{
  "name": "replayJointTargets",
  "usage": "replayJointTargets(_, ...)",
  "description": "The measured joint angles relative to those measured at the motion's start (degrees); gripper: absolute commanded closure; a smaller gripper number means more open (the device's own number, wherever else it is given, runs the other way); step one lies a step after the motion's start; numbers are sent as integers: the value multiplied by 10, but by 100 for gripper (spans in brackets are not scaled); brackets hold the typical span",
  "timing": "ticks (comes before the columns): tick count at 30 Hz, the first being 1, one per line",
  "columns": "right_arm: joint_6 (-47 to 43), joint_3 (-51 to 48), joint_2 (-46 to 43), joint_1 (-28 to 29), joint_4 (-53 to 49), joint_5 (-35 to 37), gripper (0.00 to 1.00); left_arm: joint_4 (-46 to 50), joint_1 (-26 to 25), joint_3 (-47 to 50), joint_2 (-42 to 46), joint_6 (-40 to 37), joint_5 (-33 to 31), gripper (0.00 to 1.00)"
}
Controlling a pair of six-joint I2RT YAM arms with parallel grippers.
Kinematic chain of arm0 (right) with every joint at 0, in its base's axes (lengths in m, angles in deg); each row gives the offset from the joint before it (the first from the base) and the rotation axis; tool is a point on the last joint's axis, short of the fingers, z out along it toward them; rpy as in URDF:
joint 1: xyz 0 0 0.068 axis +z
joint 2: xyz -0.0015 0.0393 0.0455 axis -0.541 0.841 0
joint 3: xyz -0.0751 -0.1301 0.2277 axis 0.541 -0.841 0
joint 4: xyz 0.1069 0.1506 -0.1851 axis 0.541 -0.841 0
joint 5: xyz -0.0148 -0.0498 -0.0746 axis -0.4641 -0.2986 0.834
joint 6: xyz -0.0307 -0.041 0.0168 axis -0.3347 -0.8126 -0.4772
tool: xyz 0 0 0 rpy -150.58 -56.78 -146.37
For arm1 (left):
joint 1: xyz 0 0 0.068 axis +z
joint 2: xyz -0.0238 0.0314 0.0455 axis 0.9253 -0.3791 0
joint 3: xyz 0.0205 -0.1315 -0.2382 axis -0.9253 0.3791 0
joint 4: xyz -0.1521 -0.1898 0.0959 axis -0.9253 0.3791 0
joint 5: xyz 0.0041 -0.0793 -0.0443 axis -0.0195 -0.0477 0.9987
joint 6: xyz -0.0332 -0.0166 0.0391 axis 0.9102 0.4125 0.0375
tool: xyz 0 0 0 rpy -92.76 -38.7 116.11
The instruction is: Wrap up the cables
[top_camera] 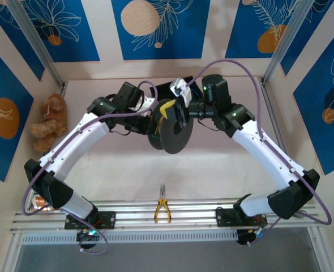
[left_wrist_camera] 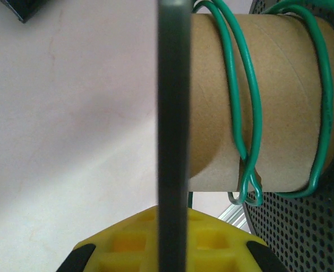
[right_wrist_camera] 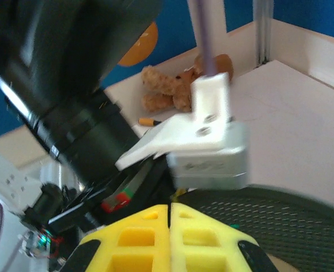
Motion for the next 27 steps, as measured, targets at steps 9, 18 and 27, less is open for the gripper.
replayJointTargets(9, -181, -108, -61, 122, 47, 187, 100, 73, -6, -27, -13, 56, -42, 100)
replayJointTargets(18, -186, -264, -109, 181, 247, 343, 100, 21, -6, 41, 12, 186, -49, 100)
replayJointTargets(27, -125, -275, -75, 220, 336, 476, 100, -48, -6, 79, 33, 345, -64, 100)
